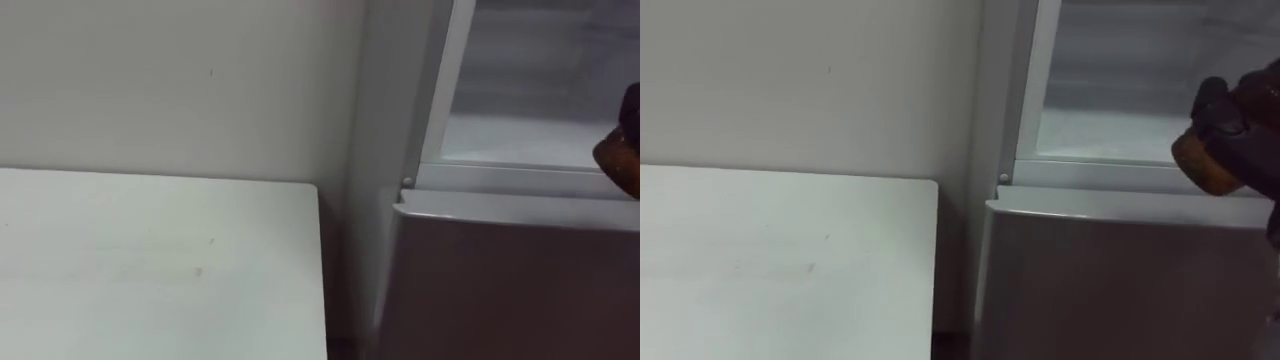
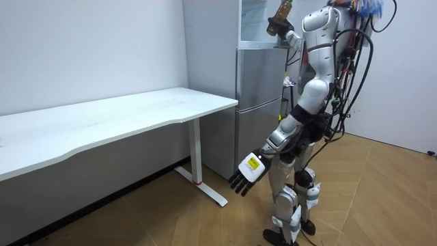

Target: Put the bottle in the upper fridge

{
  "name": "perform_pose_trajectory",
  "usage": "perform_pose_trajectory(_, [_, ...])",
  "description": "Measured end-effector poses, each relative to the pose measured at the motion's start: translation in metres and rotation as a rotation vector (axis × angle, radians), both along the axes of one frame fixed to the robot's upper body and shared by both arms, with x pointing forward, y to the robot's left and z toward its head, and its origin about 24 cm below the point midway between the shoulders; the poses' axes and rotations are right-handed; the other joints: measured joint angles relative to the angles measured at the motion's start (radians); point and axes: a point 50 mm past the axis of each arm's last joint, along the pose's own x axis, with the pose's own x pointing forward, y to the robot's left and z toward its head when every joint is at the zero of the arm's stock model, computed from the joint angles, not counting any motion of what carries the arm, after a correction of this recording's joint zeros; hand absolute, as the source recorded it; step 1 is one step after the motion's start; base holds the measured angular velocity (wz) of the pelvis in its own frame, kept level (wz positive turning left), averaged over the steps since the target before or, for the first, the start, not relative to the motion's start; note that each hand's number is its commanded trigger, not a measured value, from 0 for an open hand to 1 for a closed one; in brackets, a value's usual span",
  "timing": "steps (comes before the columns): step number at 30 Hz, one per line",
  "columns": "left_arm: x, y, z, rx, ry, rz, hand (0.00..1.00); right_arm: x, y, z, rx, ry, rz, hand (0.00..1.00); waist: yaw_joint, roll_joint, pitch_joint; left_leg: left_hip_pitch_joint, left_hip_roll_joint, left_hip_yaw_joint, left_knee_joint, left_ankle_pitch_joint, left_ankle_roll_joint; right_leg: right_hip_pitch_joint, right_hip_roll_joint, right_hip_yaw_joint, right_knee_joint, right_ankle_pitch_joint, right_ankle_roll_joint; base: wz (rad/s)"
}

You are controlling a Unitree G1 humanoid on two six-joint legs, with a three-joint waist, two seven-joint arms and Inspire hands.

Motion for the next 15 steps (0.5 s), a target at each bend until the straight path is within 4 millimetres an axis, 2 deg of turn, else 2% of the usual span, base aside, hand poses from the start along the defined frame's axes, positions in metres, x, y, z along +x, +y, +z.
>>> perform_pose_trajectory(5, [-0.018, 0.002, -0.002, -0.01, 0.051, 0.039, 0.0, 0.009, -0.01, 0.006, 0.032, 0.03, -0.08, 1.0, 0.0, -0.004, 0.0013, -0.01, -0.002, -0.017, 0.0, 0.0, -0.001, -0.001, -0.001, -0.023, 0.0, -0.001, 0.002, 0.1])
perform_pose_trajectory(10, [-0.034, 0.006, -0.003, -0.001, 0.108, 0.078, 0.0, 0.015, -0.023, 0.013, 0.028, 0.048, -0.149, 1.0, 0.032, -0.015, 0.0006, -0.01, -0.001, -0.026, 0.003, 0.001, -0.002, 0.001, -0.001, -0.045, -0.001, -0.003, 0.002, 0.07])
perform_pose_trajectory(15, [-0.044, 0.011, -0.003, 0.003, 0.141, 0.129, 0.0, 0.019, -0.022, 0.013, 0.022, 0.086, -0.154, 1.0, 0.059, -0.016, -0.0002, -0.017, -0.003, -0.04, 0.004, 0.001, -0.002, 0.003, -0.009, -0.111, -0.001, -0.003, 0.002, 0.09])
